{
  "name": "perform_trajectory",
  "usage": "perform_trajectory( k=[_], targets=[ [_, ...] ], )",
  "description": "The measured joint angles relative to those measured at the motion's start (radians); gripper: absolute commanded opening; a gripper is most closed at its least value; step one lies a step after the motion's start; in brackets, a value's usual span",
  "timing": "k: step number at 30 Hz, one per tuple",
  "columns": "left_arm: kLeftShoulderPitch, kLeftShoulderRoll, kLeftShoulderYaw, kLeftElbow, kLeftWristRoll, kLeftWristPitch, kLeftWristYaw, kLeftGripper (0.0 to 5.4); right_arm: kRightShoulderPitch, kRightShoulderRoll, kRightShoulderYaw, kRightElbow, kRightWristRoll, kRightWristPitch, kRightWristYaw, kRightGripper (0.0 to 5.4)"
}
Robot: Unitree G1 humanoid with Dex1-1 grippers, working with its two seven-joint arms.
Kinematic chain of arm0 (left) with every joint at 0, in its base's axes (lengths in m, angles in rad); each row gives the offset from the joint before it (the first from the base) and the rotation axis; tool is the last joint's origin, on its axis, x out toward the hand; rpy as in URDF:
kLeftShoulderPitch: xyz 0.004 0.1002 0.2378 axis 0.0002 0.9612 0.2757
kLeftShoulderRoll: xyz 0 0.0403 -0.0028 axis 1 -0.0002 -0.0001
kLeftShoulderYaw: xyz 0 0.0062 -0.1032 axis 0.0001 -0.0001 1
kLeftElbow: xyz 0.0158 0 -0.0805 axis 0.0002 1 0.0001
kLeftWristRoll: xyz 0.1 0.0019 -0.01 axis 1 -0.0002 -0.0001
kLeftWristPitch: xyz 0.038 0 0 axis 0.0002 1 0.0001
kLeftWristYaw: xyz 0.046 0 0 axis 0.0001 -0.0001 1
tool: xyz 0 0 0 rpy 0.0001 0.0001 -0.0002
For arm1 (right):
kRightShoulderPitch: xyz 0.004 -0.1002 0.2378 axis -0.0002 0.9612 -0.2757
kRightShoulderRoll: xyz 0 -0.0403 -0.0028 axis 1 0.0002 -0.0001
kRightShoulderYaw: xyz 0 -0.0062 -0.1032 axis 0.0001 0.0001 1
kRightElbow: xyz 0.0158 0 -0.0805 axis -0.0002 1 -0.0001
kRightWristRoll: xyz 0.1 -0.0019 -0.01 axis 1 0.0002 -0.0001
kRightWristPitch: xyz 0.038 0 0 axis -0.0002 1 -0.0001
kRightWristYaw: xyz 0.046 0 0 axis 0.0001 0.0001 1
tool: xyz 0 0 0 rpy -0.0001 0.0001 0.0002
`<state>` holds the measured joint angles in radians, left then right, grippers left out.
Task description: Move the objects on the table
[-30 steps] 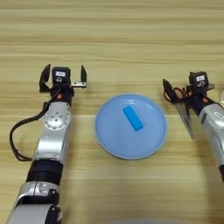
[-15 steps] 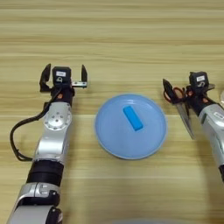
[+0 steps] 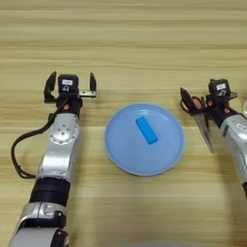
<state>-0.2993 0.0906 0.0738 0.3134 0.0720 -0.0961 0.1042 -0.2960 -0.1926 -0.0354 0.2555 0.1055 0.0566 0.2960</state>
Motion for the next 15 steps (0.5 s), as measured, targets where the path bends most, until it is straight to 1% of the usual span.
perform_trajectory(
  k=[6, 9, 11, 13, 15],
  targets=[
    [0.001, -0.002, 0.001, -0.014, -0.002, 0.004, 0.000, 5.40, -0.008, -0.002, 0.000, 0.020, -0.001, -0.001, -0.001, 5.36],
    [0.001, -0.013, -0.001, -0.032, -0.002, 0.011, 0.000, 5.40, -0.021, -0.003, -0.003, 0.038, -0.002, -0.005, -0.003, 5.36],
    [0.008, -0.026, -0.007, -0.049, -0.001, 0.016, 0.001, 5.40, -0.025, -0.003, -0.003, 0.047, -0.002, -0.009, -0.004, 5.36],
    [0.022, -0.042, -0.022, -0.085, 0.000, 0.040, 0.001, 5.40, -0.026, -0.002, -0.003, 0.055, -0.002, -0.012, -0.005, 5.36],
    [0.064, -0.071, -0.055, -0.172, 0.005, 0.083, 0.003, 5.40, -0.026, -0.002, -0.003, 0.056, -0.004, -0.016, -0.005, 5.36]
  ],
)
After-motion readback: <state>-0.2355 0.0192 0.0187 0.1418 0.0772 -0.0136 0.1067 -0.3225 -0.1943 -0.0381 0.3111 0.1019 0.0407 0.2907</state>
